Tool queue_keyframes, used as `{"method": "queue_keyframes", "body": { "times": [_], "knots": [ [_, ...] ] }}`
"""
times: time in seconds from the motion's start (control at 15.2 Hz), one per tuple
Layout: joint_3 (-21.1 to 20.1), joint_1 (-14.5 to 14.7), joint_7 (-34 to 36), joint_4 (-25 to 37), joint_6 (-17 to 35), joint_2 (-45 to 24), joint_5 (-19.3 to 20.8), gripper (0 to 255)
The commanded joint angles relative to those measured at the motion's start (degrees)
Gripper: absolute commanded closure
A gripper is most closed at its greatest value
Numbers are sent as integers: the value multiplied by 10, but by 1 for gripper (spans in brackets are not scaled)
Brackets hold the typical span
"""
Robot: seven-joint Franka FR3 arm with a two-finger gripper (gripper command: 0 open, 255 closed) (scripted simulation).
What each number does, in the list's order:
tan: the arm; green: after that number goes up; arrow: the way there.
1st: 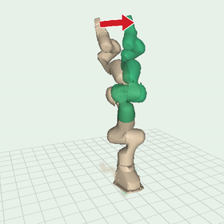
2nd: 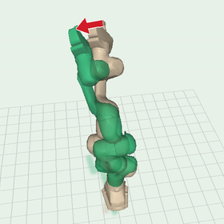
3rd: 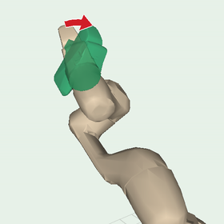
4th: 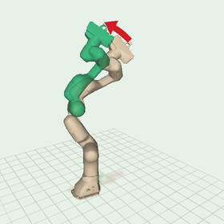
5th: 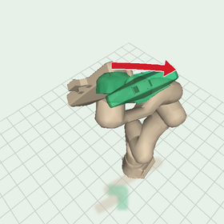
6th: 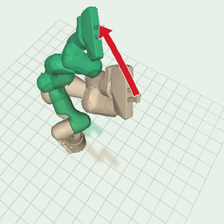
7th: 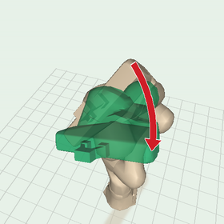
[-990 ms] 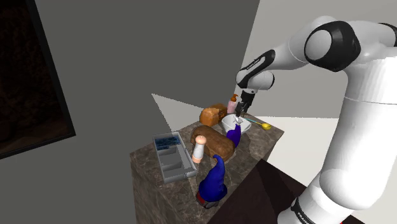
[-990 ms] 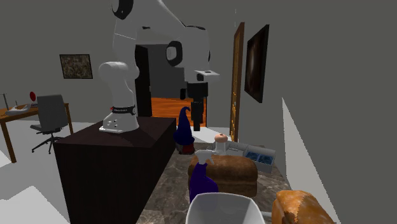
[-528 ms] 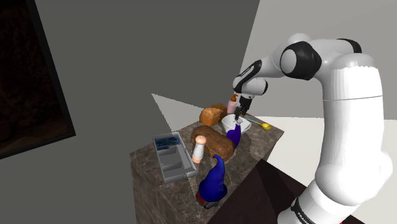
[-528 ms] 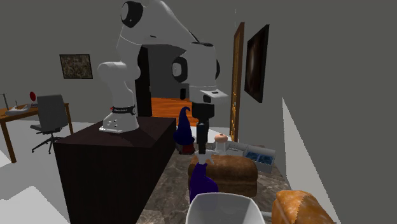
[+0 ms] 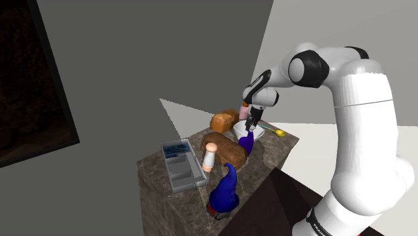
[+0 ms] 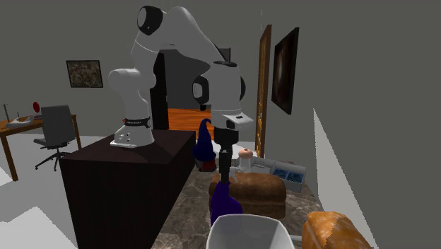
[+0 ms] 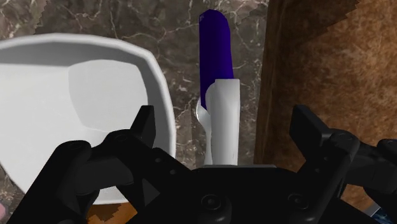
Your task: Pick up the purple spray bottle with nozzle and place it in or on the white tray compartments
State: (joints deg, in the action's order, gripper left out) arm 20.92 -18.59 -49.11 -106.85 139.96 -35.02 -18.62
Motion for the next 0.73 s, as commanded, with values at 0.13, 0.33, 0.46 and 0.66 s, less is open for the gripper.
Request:
{"method": "queue_keyframes", "body": {
  "times": [0.13,0.33,0.46,0.66],
  "knots": [
    [-1,-1,-1,1,2,-3,-1,0],
    [-1,-1,-1,1,2,-3,-1,0],
    [-1,-1,-1,1,2,-3,-1,255],
    [-1,-1,-1,1,2,-3,-1,255]
  ]
}}
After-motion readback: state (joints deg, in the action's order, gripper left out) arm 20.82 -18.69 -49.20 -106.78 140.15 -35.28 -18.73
